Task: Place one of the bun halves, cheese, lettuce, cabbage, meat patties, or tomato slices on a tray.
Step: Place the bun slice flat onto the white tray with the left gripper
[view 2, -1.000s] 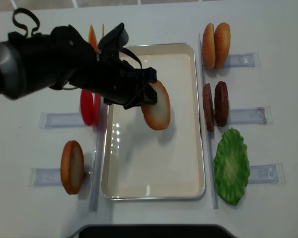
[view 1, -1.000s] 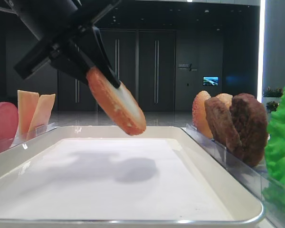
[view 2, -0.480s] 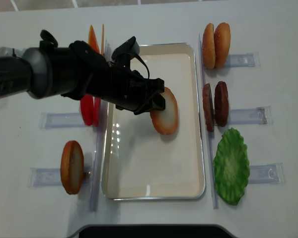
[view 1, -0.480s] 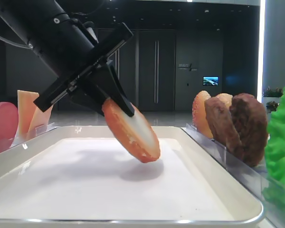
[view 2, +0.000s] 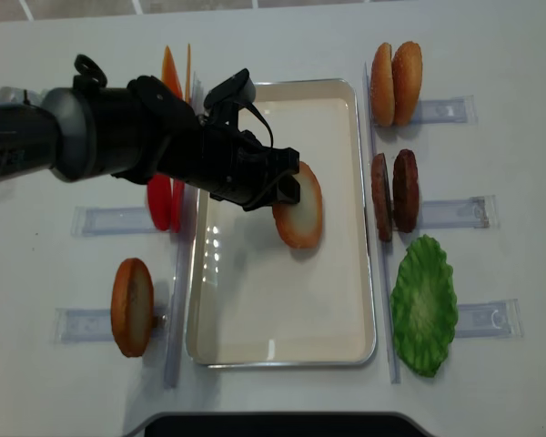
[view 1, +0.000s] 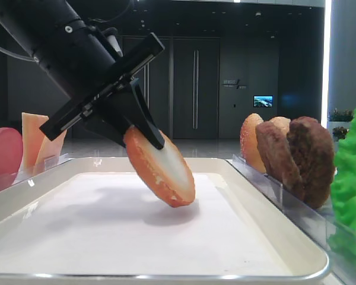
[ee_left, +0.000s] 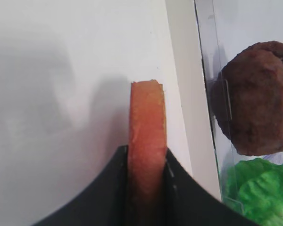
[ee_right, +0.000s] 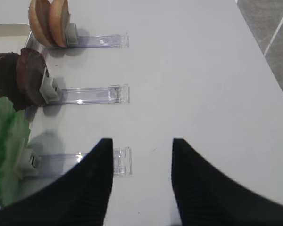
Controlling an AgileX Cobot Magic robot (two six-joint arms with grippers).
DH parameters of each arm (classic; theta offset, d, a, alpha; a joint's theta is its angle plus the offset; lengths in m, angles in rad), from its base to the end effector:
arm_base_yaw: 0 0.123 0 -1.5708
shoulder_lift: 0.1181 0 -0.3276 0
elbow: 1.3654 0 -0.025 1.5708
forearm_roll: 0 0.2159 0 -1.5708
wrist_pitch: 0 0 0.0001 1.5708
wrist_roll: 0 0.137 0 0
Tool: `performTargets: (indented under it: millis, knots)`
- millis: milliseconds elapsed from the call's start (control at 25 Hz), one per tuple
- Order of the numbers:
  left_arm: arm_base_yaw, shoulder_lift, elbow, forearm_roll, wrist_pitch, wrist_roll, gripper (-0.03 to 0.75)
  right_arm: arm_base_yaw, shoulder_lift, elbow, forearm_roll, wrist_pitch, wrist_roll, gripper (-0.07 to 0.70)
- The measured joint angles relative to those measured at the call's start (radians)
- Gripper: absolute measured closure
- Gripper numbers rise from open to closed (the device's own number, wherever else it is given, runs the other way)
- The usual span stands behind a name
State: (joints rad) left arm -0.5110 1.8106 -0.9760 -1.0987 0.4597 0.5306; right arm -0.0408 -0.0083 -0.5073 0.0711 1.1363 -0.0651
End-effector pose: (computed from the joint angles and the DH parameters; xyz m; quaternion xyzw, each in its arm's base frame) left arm 0.2887 -0.2240 0.1977 0.0545 0.9357 -0.3110 0.1573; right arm -0.0438 0.0106 0.2324 -0.0135 0.8678 0.0091 0.4966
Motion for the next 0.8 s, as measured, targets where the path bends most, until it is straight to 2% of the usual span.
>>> performTargets:
  millis: [520, 680, 800]
  knots:
    - [0.003, 0.035, -0.001, 0.0, 0.006, 0.0, 0.594, 0.0, 0.0, 0.0, 0.0, 0.0, 0.0, 0.346]
    - [0.036, 0.033, -0.001, 0.031, 0.067, -0.006, 0.5, 0.0, 0.0, 0.0, 0.0, 0.0, 0.0, 0.346]
    - [0.064, 0.018, -0.001, 0.104, 0.117, -0.061, 0.419, 0.0, 0.0, 0.0, 0.0, 0.0, 0.0, 0.346]
